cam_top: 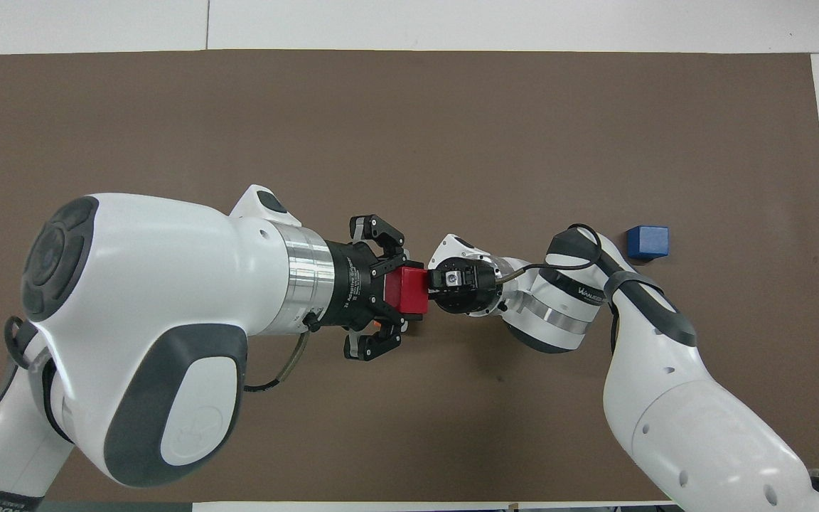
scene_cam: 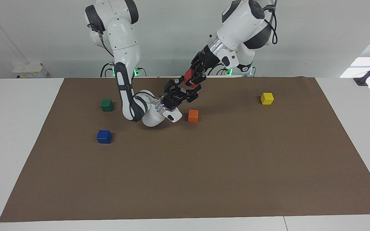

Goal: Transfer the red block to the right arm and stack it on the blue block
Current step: 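Grasp the red cube with the right gripper from the left gripper, then carry the red cube with the right gripper while the left gripper withdraws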

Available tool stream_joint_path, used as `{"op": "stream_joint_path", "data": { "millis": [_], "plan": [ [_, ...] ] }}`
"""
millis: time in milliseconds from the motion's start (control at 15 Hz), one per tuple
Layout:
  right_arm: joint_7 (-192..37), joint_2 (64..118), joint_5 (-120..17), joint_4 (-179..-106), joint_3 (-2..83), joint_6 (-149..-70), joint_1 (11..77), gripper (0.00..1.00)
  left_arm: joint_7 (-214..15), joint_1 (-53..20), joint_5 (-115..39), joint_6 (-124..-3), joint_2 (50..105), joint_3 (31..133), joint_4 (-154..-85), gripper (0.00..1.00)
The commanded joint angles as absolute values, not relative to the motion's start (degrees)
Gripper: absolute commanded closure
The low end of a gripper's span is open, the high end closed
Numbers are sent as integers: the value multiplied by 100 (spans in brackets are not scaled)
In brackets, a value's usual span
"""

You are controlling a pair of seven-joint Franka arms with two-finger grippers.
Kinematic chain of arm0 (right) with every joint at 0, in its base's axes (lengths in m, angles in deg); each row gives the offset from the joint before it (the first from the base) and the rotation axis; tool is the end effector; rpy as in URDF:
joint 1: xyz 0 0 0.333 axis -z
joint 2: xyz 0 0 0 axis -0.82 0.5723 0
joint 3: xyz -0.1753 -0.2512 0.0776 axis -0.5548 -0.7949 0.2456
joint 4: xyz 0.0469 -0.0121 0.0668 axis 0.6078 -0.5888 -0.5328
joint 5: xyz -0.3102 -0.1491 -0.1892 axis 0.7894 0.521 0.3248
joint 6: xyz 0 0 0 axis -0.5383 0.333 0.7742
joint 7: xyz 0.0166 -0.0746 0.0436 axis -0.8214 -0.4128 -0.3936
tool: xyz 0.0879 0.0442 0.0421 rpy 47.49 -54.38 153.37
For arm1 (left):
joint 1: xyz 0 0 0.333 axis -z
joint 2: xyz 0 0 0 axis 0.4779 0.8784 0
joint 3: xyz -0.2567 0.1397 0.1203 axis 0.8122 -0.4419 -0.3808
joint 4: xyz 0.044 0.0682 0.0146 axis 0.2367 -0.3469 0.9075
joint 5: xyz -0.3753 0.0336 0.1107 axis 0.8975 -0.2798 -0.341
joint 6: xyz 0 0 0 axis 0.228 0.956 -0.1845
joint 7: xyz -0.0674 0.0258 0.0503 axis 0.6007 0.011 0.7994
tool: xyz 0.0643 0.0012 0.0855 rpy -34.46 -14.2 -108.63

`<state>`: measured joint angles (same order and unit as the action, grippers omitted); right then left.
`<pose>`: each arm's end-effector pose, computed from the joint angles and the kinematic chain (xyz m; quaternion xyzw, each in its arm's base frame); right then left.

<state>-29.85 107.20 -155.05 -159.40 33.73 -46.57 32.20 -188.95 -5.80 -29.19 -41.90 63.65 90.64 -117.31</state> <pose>0.4945 0.3197 0.3012 -0.3257 -0.0040 0.0307 0.9450 0.4479 -0.3493 0.5766 0.7176 0.6306 -0.2146 0.2035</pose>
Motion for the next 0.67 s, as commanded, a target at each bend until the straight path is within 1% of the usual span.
{"op": "stream_joint_path", "data": {
  "millis": [0, 67, 133, 533, 600],
  "plan": [
    [-2949, 10786, -15601, -15844, 3396, -4753, 3206, 35, -18960, -482, -2762, -4323, 6191, 8968, -11957, 100],
    [-2836, 10786, -15601, -15853, 3396, -4762, 3197, 80, -18969, -482, -2762, -4314, 6191, 8967, -11957, 100],
    [-2765, 10786, -15601, -15862, 3396, -4771, 3180, 100, -18978, -491, -2762, -4296, 6191, 8967, -11965, 100],
    [-2694, 10751, -15592, -15844, 3396, -4894, 3136, 100, -18890, -500, -2780, -4261, 6191, 8967, -11974, 100],
    [-2694, 10751, -15601, -15844, 3396, -4885, 3144, 100, -18968, -508, -2788, -4252, 6191, 8967, -11931, 26]
  ]
}}
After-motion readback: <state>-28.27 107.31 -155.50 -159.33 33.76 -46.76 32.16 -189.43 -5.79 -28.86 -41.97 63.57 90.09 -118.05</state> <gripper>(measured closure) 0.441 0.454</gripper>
